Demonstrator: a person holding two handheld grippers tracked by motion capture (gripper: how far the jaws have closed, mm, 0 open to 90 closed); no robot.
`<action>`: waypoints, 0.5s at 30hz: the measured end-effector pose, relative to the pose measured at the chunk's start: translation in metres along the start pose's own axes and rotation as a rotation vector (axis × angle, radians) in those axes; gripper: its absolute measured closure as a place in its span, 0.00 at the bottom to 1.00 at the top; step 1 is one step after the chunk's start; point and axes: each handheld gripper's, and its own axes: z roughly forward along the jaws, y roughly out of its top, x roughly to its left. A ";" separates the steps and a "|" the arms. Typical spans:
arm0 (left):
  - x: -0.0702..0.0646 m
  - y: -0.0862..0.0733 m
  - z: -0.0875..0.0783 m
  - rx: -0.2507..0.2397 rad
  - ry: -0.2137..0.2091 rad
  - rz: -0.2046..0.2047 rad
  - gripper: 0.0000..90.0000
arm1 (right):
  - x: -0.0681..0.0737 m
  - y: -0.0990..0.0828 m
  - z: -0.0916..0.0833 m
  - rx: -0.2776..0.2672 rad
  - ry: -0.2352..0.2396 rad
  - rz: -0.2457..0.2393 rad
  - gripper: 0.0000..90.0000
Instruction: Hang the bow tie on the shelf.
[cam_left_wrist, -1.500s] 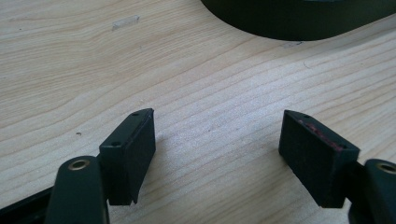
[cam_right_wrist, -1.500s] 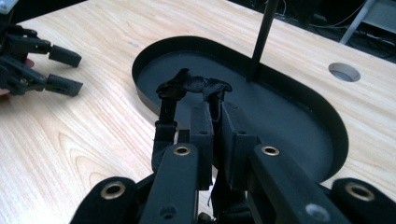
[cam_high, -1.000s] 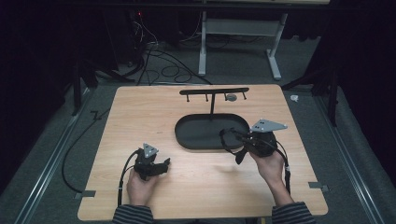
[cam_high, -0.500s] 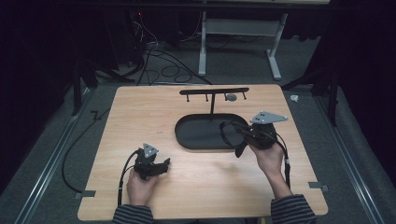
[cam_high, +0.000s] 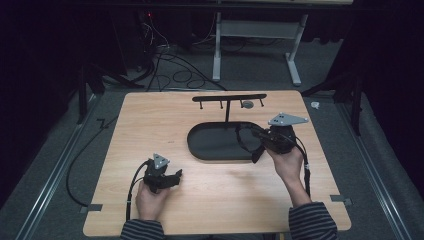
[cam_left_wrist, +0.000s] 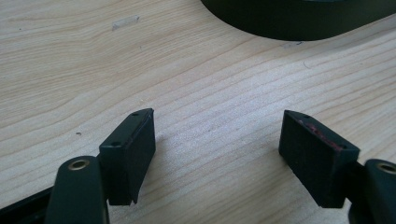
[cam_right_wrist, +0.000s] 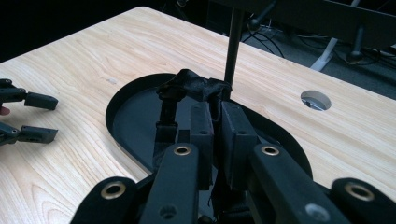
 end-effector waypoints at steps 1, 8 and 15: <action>0.000 0.000 0.000 0.000 0.000 0.000 0.31 | -0.001 0.001 0.001 -0.003 0.000 -0.007 0.95; 0.000 0.000 0.000 0.000 0.000 0.000 0.31 | -0.003 0.008 0.003 -0.010 -0.002 -0.002 0.95; 0.000 0.000 0.000 0.000 0.000 0.000 0.31 | -0.008 0.017 0.005 -0.026 0.005 0.023 0.95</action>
